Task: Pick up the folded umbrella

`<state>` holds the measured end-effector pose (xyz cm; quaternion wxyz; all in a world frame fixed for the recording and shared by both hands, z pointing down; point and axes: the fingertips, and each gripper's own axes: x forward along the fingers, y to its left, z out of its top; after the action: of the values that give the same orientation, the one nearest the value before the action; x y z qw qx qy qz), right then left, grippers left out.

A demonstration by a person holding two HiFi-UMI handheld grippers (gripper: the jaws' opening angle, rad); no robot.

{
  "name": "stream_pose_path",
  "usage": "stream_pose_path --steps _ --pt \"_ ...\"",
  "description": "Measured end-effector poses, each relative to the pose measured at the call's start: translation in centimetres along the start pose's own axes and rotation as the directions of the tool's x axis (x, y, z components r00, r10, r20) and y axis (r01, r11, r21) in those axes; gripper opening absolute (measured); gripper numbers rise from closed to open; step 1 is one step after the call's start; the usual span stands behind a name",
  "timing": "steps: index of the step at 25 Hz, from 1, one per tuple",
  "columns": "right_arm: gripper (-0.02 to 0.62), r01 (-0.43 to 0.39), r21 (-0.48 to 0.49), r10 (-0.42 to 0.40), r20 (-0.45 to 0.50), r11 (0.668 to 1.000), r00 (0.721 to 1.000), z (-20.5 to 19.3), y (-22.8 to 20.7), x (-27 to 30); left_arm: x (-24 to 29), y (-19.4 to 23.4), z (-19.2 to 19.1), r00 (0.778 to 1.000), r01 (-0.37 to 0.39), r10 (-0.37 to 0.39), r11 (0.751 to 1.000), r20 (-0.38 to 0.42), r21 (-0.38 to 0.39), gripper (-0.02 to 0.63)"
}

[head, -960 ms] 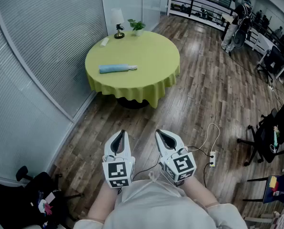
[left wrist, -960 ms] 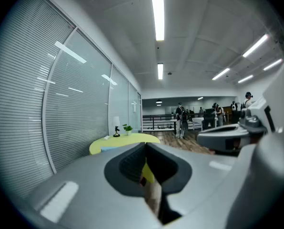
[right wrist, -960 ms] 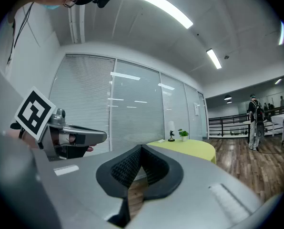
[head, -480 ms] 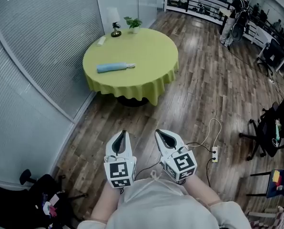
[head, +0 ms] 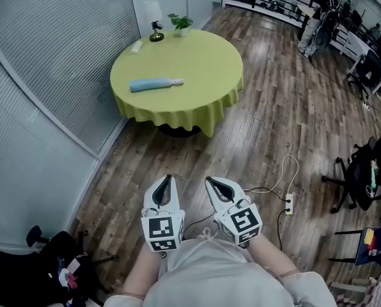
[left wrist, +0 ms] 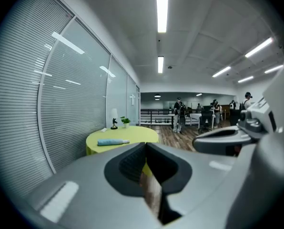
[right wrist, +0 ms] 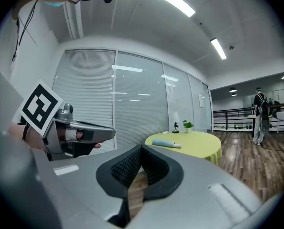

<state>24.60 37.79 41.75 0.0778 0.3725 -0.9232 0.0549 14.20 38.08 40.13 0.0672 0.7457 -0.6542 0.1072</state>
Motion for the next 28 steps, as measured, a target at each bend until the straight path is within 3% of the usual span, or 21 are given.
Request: stream_pose_path --steps 9,14,23,28 --pt "0.0 0.035 0.082 -0.033 -0.024 0.996 0.999 0.2 -0.6 9.7 6.4 8.4 -0.2 1.0 0.013 -0.013 0.999 -0.007 -0.031 0.006" --pt "0.0 0.077 0.124 -0.071 -0.052 0.989 0.996 1.5 -1.0 16.9 10.9 15.3 0.3 0.999 0.021 -0.023 0.996 -0.028 -0.083 0.006" --pt "0.0 0.141 0.156 -0.132 -0.067 0.978 0.989 4.9 0.0 31.7 18.7 29.2 2.6 0.998 0.059 -0.061 0.996 -0.024 -0.06 0.006" --pt "0.0 0.18 0.186 -0.166 -0.084 0.966 0.982 5.3 0.9 38.0 21.4 34.7 2.5 0.992 0.114 -0.118 0.989 -0.04 -0.091 0.006"
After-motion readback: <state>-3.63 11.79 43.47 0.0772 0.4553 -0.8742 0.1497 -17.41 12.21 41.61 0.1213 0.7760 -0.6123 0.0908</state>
